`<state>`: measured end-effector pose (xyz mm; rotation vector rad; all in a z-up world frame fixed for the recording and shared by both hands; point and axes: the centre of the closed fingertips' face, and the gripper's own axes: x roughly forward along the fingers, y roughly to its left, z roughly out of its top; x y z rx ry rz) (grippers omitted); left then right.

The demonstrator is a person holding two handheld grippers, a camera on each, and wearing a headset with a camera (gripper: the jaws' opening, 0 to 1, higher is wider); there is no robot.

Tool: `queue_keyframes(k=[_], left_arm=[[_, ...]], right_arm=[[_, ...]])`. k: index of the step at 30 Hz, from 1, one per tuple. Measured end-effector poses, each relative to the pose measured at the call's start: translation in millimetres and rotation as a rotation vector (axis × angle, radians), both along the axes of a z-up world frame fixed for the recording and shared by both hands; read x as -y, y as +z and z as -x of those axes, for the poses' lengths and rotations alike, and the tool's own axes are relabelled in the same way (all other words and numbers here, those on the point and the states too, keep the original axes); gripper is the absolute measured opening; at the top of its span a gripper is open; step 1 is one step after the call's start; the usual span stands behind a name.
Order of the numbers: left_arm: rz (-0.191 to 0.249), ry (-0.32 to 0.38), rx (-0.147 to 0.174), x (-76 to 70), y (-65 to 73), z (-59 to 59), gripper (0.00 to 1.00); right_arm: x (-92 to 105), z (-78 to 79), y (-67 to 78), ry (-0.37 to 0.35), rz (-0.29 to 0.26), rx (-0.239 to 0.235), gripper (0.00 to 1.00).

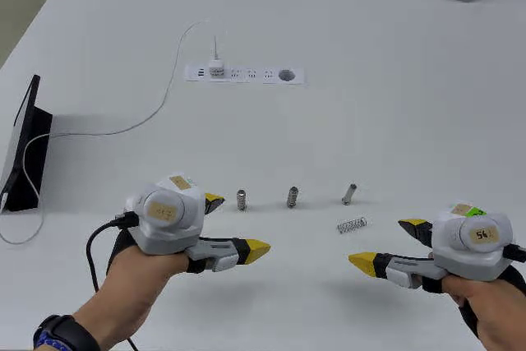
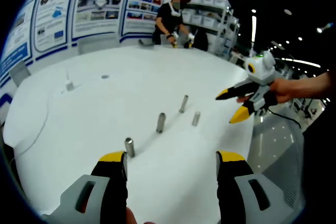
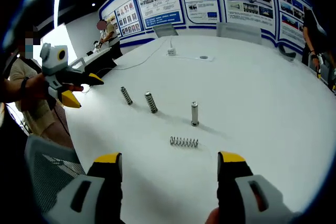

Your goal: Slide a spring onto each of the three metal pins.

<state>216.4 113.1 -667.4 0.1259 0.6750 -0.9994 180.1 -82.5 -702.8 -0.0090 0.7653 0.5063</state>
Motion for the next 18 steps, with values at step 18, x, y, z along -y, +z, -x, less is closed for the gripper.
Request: queue_keyframes(k=[18], left_arm=[[-0.001, -0.038, -0.002, 13.6, 0.3, 6.0, 0.7]], right_arm=[[8.8, 14.4, -1.3, -0.046, -0.018, -0.008, 0.75]])
